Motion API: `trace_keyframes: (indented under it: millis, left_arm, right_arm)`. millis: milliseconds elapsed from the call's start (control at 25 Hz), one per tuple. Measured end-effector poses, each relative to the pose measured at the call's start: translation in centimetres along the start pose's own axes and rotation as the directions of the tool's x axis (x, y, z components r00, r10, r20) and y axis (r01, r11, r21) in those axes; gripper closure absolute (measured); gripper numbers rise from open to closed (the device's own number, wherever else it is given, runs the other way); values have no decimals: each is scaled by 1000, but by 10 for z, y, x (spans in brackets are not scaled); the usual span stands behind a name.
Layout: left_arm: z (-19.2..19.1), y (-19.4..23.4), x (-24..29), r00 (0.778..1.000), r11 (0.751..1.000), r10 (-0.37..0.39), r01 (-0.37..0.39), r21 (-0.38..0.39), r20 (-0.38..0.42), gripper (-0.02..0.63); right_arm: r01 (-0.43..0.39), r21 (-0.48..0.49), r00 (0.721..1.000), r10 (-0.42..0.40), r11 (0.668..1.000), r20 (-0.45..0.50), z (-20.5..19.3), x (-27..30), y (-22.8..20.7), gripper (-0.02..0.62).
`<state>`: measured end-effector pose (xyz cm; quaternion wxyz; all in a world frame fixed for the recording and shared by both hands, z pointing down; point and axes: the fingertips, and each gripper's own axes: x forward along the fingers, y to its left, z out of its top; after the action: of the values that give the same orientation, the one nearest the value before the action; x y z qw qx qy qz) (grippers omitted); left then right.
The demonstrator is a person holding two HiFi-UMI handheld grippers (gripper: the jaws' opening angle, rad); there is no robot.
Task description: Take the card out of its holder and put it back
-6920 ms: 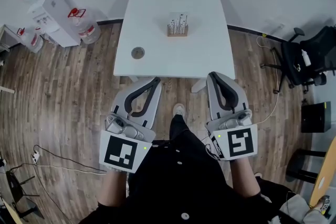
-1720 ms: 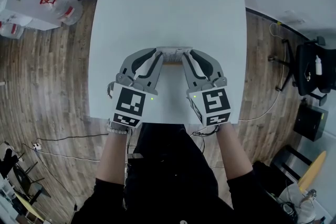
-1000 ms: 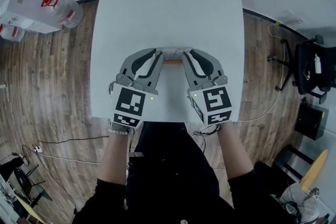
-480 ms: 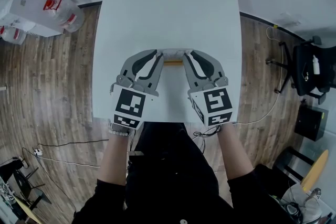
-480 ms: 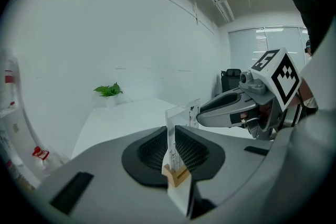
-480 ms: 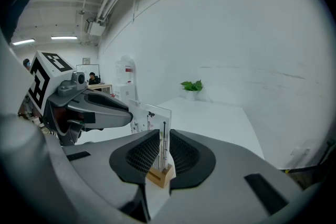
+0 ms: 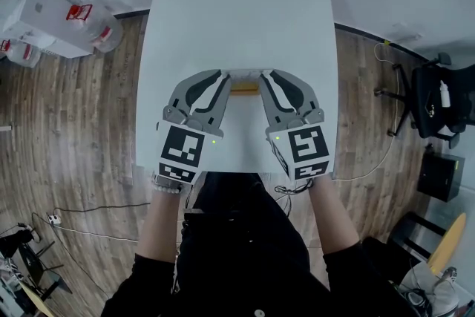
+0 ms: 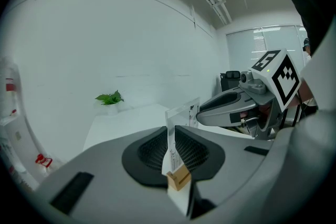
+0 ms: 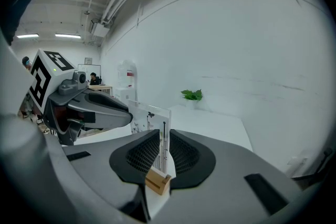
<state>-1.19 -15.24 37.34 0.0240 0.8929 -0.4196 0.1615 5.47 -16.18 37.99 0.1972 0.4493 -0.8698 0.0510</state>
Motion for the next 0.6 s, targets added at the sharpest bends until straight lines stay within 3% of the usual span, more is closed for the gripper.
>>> trace_keyframes:
  millis: [600]
  left_arm:
    - [68, -3, -29, 997, 998, 1, -6, 63, 74, 552]
  right_arm:
    - [52, -36, 994, -49, 998, 95, 62, -40, -2, 506]
